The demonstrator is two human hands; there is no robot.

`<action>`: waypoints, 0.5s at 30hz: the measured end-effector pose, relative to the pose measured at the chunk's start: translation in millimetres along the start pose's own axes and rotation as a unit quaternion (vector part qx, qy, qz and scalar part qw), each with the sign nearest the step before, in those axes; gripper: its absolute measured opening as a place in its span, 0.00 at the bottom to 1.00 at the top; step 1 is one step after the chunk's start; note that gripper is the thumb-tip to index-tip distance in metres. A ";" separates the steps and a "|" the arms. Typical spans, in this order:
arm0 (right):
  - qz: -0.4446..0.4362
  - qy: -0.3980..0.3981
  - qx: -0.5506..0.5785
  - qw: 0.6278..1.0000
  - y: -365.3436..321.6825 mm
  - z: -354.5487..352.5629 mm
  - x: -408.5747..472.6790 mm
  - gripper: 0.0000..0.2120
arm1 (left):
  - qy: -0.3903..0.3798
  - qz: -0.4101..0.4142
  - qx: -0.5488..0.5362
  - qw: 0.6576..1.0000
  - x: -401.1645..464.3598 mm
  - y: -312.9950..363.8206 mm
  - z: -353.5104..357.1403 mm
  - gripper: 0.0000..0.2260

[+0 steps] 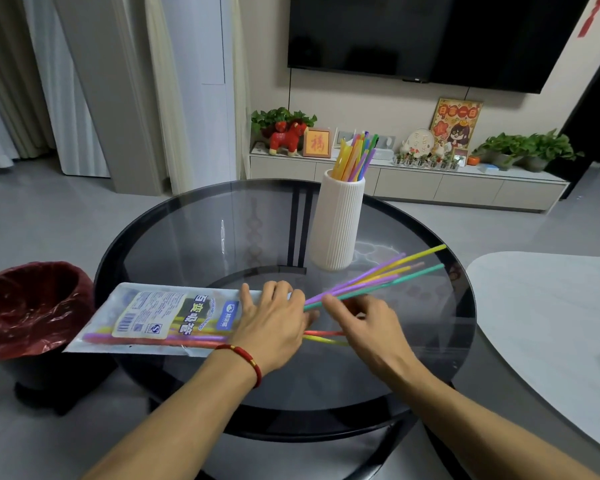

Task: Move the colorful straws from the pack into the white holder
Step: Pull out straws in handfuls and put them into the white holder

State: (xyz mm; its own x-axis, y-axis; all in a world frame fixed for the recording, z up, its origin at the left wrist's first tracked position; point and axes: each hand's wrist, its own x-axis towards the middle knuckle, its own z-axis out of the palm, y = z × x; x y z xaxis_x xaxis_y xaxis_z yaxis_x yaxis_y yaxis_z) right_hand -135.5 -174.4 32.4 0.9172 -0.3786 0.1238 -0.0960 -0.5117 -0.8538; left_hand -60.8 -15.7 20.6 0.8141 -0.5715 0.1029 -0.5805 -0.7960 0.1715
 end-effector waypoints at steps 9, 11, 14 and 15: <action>0.147 0.074 0.256 0.953 0.2 -0.4 42.8 0.13 | -0.038 -0.003 -0.005 0.999 -3.5 -2.5 12.5 0.14; 0.152 0.087 0.273 0.946 7.2 -20.8 54.2 0.13 | -0.040 -0.009 -0.001 0.999 -3.9 -7.5 15.4 0.15; 0.136 0.110 0.259 0.950 19.5 -51.2 60.5 0.16 | -0.029 -0.004 -0.003 1.000 -3.9 -8.2 17.7 0.14; 0.112 0.130 0.249 0.953 19.7 -61.3 61.0 0.16 | -0.026 -0.003 -0.001 1.000 -3.7 -7.7 18.1 0.13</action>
State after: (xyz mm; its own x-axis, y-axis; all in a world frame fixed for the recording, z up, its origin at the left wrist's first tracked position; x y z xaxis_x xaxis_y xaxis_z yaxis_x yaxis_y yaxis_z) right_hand -105.2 -254.8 54.2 0.7620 -0.6472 -0.0235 -0.0224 0.0098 -0.9997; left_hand -59.6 -11.1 1.2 0.8158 -0.5761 0.0509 -0.5753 -0.7991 0.1744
